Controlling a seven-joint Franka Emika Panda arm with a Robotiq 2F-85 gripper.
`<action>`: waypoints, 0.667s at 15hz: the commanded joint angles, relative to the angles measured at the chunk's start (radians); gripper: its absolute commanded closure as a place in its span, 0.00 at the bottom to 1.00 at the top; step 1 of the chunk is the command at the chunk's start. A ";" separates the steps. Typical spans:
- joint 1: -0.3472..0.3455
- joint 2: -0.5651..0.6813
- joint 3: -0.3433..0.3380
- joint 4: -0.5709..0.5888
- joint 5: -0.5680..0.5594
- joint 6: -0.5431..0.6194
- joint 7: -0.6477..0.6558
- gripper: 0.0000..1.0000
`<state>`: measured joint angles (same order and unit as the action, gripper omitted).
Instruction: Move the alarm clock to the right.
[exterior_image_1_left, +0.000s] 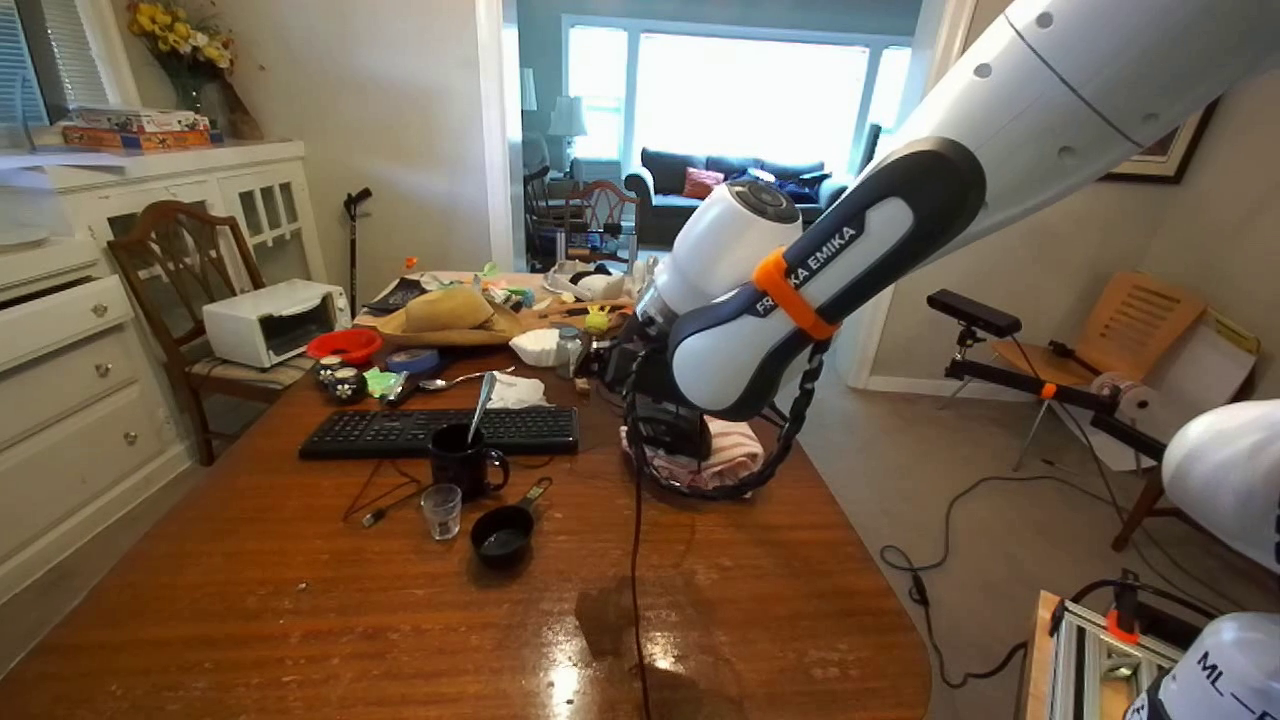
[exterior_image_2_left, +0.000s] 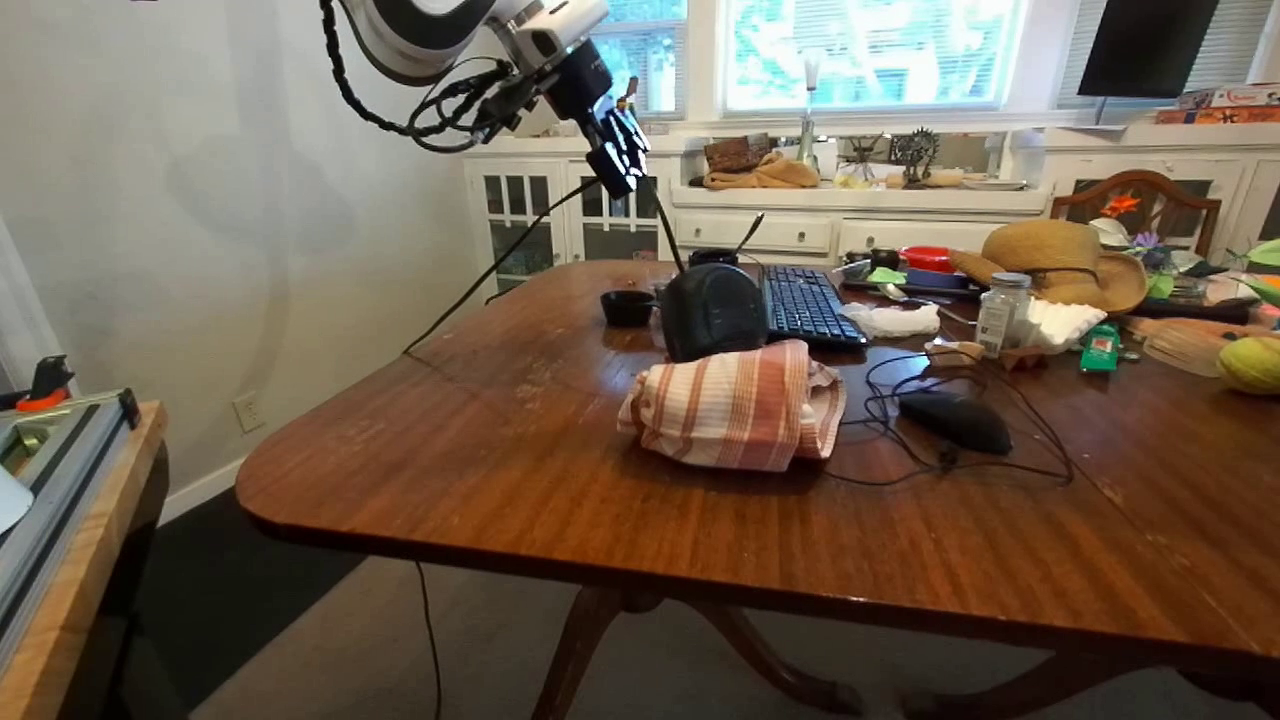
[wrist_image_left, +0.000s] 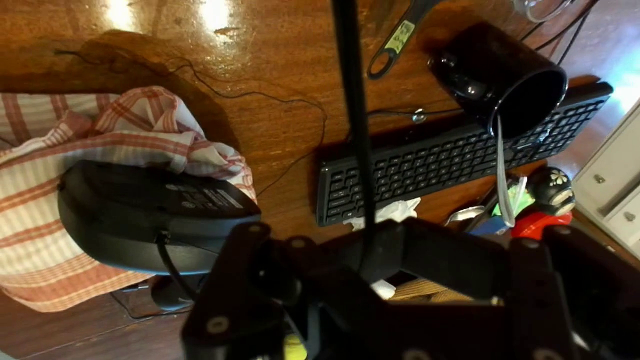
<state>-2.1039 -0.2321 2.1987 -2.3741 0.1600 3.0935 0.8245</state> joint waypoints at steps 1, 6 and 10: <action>-0.088 0.000 0.093 -0.030 0.055 0.022 -0.016 1.00; -0.205 0.014 0.222 -0.073 0.121 0.006 -0.030 1.00; -0.293 0.003 0.333 -0.102 0.177 -0.001 -0.035 1.00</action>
<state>-2.3228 -0.2319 2.4436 -2.4529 0.2797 3.0935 0.8186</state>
